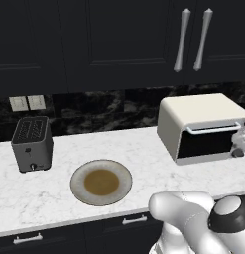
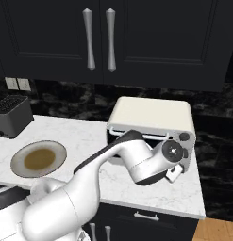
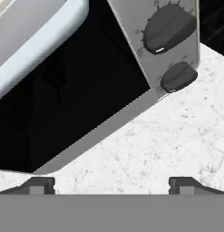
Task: Pick up the kebab skewer and baguette bread, and place them inside the toaster oven. Close the toaster oven door and start by setting the timer.
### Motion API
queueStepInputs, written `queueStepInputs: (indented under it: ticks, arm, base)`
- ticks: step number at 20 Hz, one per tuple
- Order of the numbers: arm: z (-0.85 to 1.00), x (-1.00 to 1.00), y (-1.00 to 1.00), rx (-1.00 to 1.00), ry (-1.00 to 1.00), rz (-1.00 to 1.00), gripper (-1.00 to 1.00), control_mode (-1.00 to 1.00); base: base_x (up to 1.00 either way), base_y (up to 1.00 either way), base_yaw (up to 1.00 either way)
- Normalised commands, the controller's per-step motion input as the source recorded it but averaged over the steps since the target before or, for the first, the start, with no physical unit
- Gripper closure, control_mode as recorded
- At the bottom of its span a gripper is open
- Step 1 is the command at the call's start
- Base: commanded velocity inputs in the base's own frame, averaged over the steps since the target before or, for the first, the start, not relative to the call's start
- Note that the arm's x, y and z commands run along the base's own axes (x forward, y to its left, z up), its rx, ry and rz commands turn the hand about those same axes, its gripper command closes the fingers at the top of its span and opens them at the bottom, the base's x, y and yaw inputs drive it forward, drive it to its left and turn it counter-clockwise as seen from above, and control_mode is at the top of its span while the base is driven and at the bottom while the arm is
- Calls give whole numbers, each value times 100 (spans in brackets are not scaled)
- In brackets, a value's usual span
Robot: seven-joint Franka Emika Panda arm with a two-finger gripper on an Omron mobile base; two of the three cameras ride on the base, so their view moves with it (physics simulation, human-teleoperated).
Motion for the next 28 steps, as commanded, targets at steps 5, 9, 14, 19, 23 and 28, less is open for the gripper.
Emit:
queueStepInputs:
  ticks: [5,9,14,19,23,28]
  arm:
    - [0,1,-36,38,-4,-21,-100,-100]
    - [0,20,-17,35,-2,-24,-100,-100]
    - [-10,22,0,37,-9,-24,-100,-100]
    - [-19,5,0,28,-11,-24,-100,-100]
    - [-4,23,0,25,-14,-28,-100,-100]
    - [0,40,0,17,-14,-29,-100,-100]
  base:
    - [0,0,0]
    - [0,0,0]
    - [0,0,0]
    - [0,0,0]
    - [0,0,0]
    - [0,0,0]
